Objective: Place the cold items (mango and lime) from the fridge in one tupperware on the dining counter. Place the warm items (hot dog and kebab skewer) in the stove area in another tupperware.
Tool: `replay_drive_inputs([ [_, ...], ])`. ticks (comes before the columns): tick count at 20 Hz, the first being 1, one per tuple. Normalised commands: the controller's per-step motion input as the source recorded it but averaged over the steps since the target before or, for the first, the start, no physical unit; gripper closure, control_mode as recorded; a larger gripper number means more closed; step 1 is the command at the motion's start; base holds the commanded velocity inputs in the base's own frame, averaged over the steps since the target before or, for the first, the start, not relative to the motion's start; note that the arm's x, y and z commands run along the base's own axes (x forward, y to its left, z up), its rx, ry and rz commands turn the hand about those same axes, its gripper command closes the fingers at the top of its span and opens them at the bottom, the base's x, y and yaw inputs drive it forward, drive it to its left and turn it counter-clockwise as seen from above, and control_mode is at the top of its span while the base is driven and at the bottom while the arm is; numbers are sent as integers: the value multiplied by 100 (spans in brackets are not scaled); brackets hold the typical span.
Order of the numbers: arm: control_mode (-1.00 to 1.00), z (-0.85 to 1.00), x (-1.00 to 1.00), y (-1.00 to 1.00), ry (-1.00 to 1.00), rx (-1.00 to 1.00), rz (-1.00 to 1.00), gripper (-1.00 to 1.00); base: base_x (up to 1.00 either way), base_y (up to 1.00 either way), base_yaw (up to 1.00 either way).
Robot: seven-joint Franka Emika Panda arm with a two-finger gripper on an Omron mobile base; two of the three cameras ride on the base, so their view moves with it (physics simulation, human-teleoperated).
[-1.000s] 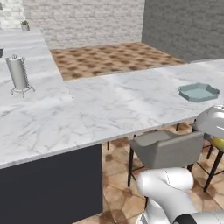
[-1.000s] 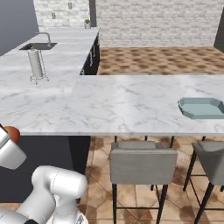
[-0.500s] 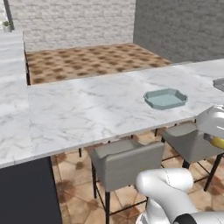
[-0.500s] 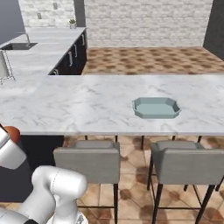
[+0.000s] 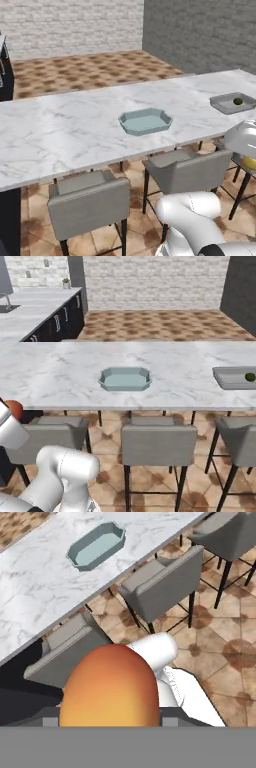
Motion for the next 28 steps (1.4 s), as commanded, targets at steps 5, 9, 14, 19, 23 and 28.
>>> replay_drive_inputs([
  [5, 100, 0, 0, 0, 0, 0, 0, 100, 0, -100, 3],
  [9, 100, 0, 0, 0, 0, 0, 0, 100, 5, -100, 6],
  [14, 100, 0, 0, 0, 0, 0, 0, 100, 25, -100, 13],
  [19, 100, 0, 0, 0, 0, 0, 0, 100, 57, -99, 3],
  [23, 100, 0, 0, 0, 0, 0, 0, 100, 68, -76, 0],
  [28, 100, 0, 0, 0, 0, 0, 0, 100, 77, -8, 0],
])
